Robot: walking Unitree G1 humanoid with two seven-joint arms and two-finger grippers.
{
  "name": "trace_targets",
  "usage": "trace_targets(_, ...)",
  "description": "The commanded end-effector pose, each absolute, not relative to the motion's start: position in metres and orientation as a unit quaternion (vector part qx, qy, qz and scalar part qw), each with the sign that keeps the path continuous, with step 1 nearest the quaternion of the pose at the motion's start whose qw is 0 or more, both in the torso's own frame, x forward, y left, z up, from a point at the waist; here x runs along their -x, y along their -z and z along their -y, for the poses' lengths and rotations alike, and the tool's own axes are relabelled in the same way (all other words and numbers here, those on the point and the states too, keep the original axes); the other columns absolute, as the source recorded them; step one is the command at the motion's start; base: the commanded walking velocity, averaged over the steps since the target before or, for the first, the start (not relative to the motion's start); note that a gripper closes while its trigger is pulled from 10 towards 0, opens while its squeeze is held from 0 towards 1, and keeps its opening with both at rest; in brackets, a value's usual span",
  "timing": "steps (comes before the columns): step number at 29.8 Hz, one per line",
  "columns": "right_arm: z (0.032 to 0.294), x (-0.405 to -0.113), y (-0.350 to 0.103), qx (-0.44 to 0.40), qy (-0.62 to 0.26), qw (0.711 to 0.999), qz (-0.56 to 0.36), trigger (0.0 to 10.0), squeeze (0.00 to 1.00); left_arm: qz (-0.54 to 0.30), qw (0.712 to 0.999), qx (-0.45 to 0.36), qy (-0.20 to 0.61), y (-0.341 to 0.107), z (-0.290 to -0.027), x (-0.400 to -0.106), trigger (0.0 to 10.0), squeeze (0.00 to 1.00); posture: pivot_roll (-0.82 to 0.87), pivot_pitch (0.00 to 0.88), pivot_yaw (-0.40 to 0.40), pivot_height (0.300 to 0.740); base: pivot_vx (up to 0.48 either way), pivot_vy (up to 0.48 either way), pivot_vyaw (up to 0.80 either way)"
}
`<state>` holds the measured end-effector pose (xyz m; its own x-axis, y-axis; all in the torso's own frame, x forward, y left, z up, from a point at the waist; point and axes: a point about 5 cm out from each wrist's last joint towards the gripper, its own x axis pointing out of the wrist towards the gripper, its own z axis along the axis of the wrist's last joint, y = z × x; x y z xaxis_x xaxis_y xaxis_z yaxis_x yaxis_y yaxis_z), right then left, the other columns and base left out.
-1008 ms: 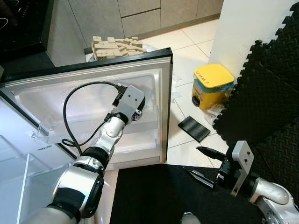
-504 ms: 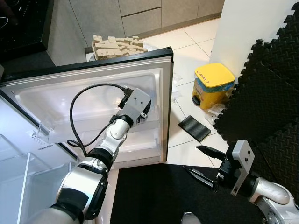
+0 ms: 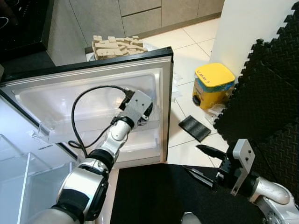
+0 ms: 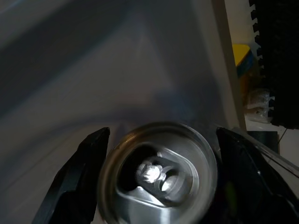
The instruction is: Restocking fridge
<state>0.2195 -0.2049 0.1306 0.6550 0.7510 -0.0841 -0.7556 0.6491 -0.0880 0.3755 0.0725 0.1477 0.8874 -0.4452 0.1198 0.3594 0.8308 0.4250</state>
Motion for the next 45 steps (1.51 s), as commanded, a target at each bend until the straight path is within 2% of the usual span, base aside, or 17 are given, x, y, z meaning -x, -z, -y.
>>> trace_targets(1,0.202,-0.216,-0.130,0.055,-0.421,0.905,-0.024,10.0,0.00,0.088,0.951,-0.200,0.218,-0.137,-0.072,-0.372,10.0,0.00,-0.18,0.216,0.150,0.740,0.000,0.000,0.00)
trace_targets(11,0.202,-0.215,-0.130,0.055,-0.419,0.906,-0.025,10.0,0.00,0.093,0.952,-0.190,0.220,-0.140,-0.070,-0.372,10.0,0.00,-0.18,0.218,0.151,0.740,0.000,0.000,0.00)
trace_targets(23,0.203,-0.218,-0.129,0.056,-0.418,0.907,-0.025,10.0,0.00,0.113,0.955,-0.138,0.236,-0.153,-0.065,-0.375,10.0,0.00,-0.17,0.212,0.149,0.740,0.000,0.000,0.00)
trace_targets(24,0.203,-0.218,-0.130,0.056,-0.418,0.907,-0.025,10.0,0.00,0.110,0.955,-0.134,0.239,-0.153,-0.065,-0.375,10.0,0.19,-0.17,0.212,0.149,0.740,0.000,0.000,0.00)
trace_targets(25,0.203,-0.218,-0.130,0.056,-0.418,0.907,-0.025,10.0,0.00,0.110,0.955,-0.134,0.239,-0.153,-0.065,-0.375,10.0,0.19,-0.17,0.212,0.149,0.740,0.000,0.000,0.00)
trace_targets(26,0.203,-0.218,-0.130,0.057,-0.418,0.906,-0.024,10.0,0.00,0.108,0.955,-0.130,0.242,-0.152,-0.064,-0.374,10.0,0.67,-0.17,0.212,0.149,0.740,0.000,0.000,0.00)
trace_targets(27,0.203,-0.219,-0.130,0.057,-0.418,0.906,-0.024,10.0,0.00,0.107,0.956,-0.129,0.243,-0.151,-0.064,-0.374,10.0,1.00,-0.17,0.211,0.149,0.740,0.000,0.000,0.00)
trace_targets(31,0.203,-0.219,-0.130,0.057,-0.418,0.906,-0.024,10.0,0.00,0.108,0.957,-0.125,0.240,-0.151,-0.065,-0.374,10.0,1.00,-0.17,0.211,0.149,0.740,0.000,0.000,0.00)
trace_targets(32,0.203,-0.219,-0.130,0.057,-0.418,0.906,-0.024,10.0,0.00,0.109,0.957,-0.125,0.240,-0.152,-0.065,-0.374,10.0,0.05,-0.17,0.212,0.148,0.740,0.000,0.000,0.00)
trace_targets(33,0.203,-0.219,-0.130,0.057,-0.418,0.906,-0.024,10.0,0.00,0.110,0.957,-0.124,0.239,-0.152,-0.065,-0.374,10.0,0.00,-0.17,0.212,0.148,0.740,0.000,0.000,0.00)
trace_targets(45,0.203,-0.220,-0.130,0.057,-0.420,0.905,-0.024,10.0,0.00,0.121,0.958,-0.105,0.236,-0.160,-0.068,-0.377,10.0,0.00,-0.17,0.209,0.145,0.740,0.000,0.000,0.00)
